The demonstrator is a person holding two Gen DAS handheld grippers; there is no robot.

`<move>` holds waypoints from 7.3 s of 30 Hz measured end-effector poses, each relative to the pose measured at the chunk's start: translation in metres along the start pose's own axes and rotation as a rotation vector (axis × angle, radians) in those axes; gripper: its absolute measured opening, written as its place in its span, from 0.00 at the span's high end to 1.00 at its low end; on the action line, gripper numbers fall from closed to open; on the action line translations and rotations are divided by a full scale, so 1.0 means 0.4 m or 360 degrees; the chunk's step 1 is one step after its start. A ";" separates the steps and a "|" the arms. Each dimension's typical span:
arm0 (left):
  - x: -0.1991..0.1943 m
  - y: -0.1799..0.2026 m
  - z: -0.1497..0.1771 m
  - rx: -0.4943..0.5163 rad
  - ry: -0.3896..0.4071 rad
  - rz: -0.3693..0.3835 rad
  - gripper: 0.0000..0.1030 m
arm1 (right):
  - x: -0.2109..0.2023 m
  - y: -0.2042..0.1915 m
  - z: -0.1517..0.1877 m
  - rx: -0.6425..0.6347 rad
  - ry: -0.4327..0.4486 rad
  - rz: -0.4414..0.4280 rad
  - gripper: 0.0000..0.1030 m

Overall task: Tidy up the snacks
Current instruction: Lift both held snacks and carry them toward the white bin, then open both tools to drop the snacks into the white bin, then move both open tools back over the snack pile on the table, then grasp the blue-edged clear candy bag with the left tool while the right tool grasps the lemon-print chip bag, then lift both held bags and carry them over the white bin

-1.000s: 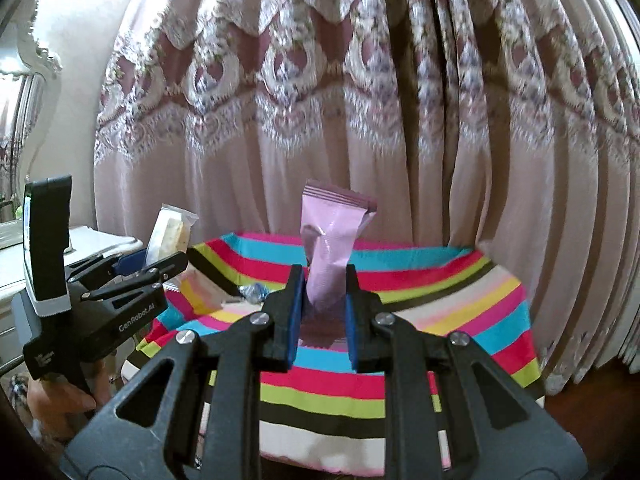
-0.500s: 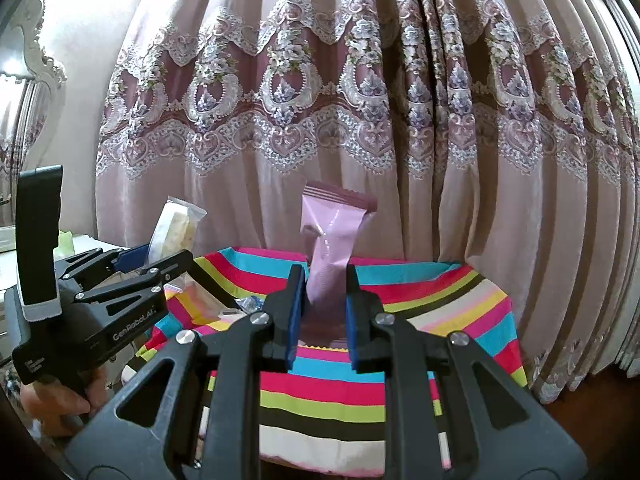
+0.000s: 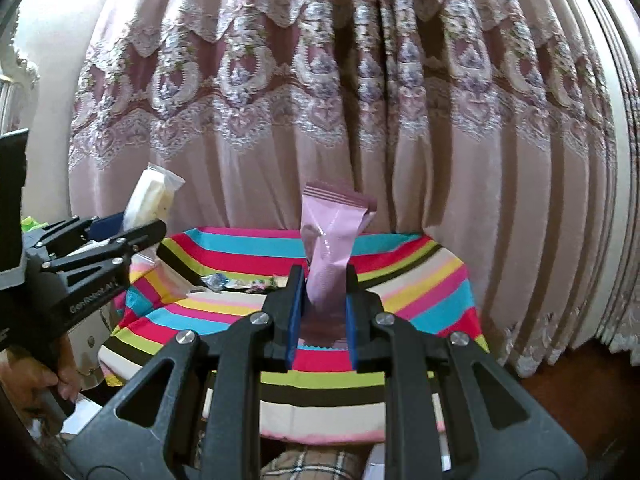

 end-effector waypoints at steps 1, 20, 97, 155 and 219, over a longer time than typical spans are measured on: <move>-0.001 0.012 0.002 0.0013 -0.0002 0.0008 0.64 | -0.002 0.010 0.004 -0.0001 -0.0002 0.0006 0.79; 0.027 0.392 0.157 0.0324 -0.0286 0.0483 0.64 | -0.081 0.223 0.159 0.0036 -0.0185 0.0233 0.79; 0.929 -0.843 0.434 -0.0636 -0.0886 -0.0636 0.67 | 1.111 -0.189 0.463 0.0270 -0.0979 -0.0476 0.64; 0.498 -0.415 0.698 -0.0522 -0.1181 -0.0473 0.53 | 0.424 -0.268 0.324 0.0161 -0.0695 -0.0544 0.62; 0.038 0.101 -0.040 0.0063 0.0003 0.0077 0.52 | -0.037 -0.016 -0.108 -0.0122 0.0274 -0.0068 0.62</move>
Point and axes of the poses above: each gripper's, at about its wrist camera, not at the fingertips, and x roughly the way its jaws point, y to its right, z to its underside, the point moved 10 cm from there along x, roughly the way its jaws point, and after that the axes turned 15 degrees about -x, right-handed, at the moved point
